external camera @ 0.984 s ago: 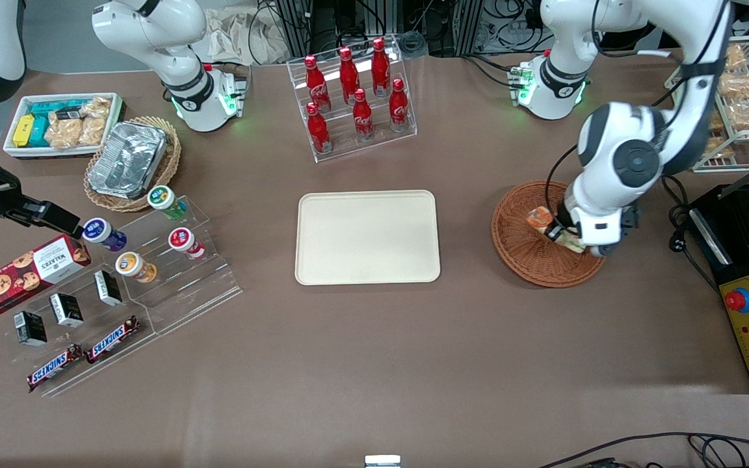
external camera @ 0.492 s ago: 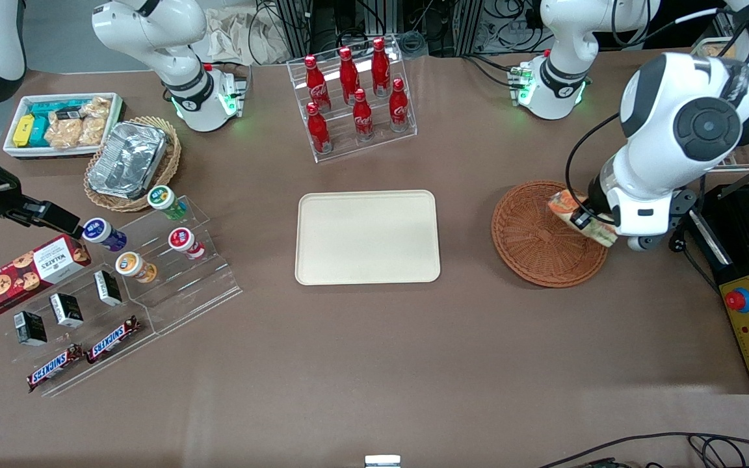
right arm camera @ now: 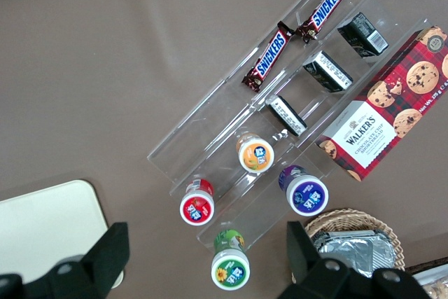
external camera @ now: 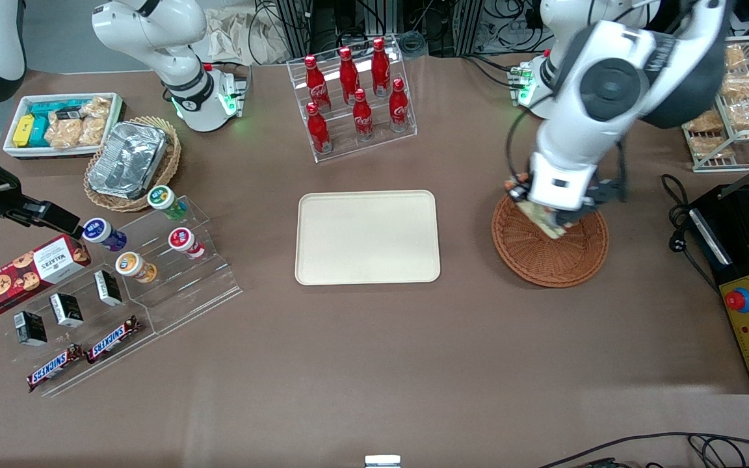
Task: Place sandwich from basket to tray
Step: 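Lift the sandwich and carry it over the cream tray, then lower the sandwich onto the tray and open the left gripper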
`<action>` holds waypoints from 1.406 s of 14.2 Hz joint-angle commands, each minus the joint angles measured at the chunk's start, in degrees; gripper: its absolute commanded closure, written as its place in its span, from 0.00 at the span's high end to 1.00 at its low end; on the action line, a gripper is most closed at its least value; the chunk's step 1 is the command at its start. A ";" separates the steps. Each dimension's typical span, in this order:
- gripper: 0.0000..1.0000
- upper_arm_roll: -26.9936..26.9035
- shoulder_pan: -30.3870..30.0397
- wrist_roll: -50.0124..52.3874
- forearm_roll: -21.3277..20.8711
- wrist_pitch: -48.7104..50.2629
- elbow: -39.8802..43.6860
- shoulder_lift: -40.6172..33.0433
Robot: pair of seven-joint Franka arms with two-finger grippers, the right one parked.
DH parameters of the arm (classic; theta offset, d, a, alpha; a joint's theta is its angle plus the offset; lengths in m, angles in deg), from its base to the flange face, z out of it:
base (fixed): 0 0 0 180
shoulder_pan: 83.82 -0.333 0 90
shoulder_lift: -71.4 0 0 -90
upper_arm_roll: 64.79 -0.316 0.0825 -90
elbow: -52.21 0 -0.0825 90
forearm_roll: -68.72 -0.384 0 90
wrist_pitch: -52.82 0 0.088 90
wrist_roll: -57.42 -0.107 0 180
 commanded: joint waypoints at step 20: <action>0.00 0.08 17.30 -6.21 -7.13 -38.16 -8.57 22.66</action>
